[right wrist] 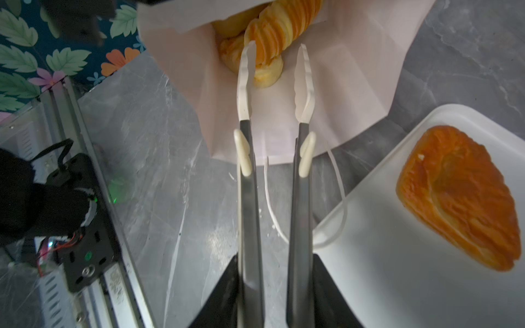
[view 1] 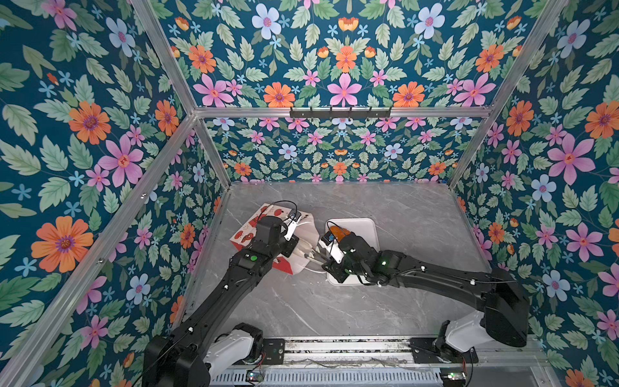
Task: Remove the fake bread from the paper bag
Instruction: 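Move the tongs with the right gripper back into the bag's mouth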
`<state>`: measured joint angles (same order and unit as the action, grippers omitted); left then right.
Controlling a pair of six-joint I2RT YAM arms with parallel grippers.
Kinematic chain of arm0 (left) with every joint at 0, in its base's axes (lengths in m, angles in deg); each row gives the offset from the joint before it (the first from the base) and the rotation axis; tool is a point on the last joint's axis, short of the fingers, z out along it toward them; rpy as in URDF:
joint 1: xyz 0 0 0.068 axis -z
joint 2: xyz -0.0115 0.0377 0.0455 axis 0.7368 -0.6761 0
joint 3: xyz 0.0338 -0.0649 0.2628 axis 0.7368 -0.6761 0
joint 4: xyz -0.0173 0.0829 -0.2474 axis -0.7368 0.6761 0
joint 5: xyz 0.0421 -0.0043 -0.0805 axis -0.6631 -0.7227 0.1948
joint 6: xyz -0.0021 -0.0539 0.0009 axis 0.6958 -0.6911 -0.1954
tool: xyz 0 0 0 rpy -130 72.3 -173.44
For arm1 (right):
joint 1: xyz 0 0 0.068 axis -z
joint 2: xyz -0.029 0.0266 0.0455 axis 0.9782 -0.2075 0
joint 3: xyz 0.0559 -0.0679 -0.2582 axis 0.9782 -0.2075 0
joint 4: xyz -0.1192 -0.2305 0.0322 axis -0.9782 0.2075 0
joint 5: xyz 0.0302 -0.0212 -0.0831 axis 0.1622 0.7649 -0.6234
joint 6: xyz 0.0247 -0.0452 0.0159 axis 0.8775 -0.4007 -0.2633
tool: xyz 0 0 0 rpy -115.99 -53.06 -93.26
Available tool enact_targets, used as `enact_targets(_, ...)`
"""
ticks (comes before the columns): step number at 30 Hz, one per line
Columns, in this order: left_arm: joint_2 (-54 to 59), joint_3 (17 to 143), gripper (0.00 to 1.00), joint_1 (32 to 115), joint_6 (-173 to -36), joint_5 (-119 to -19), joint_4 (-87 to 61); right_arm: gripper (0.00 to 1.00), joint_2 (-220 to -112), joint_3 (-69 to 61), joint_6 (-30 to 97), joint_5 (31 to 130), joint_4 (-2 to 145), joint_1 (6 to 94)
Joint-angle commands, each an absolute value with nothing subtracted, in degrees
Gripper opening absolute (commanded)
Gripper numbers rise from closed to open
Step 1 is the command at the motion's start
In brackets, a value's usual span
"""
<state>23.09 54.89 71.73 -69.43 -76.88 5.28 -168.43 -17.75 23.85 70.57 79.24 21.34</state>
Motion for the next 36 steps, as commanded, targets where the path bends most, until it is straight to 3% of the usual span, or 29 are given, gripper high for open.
enact_targets(1, 23.1, 55.7, 0.00, 71.8, -67.7, -76.1, 4.6, 0.36, -172.5, -15.0, 22.0, 64.7, 69.5, 21.5)
enact_targets(10, 22.6, 55.6, 0.00, 71.9, -65.9, -77.5, 4.7, 0.36, -185.2, -6.4, 22.4, 57.5, 66.9, 22.6)
enact_targets(20, 22.4, 55.6, 0.00, 71.9, -65.0, -77.1, 3.9, 0.36, -182.9, -11.0, 27.2, 45.7, 63.1, 22.4)
enact_targets(25, 22.4, 55.5, 0.00, 71.9, -65.1, -77.4, 3.6, 0.36, -181.1, -13.2, 29.6, 48.7, 62.7, 22.4)
enact_targets(36, 23.0, 54.4, 0.00, 71.9, -65.4, -77.8, 2.7, 0.36, -173.6, -19.0, 44.4, 70.1, 67.7, 24.9)
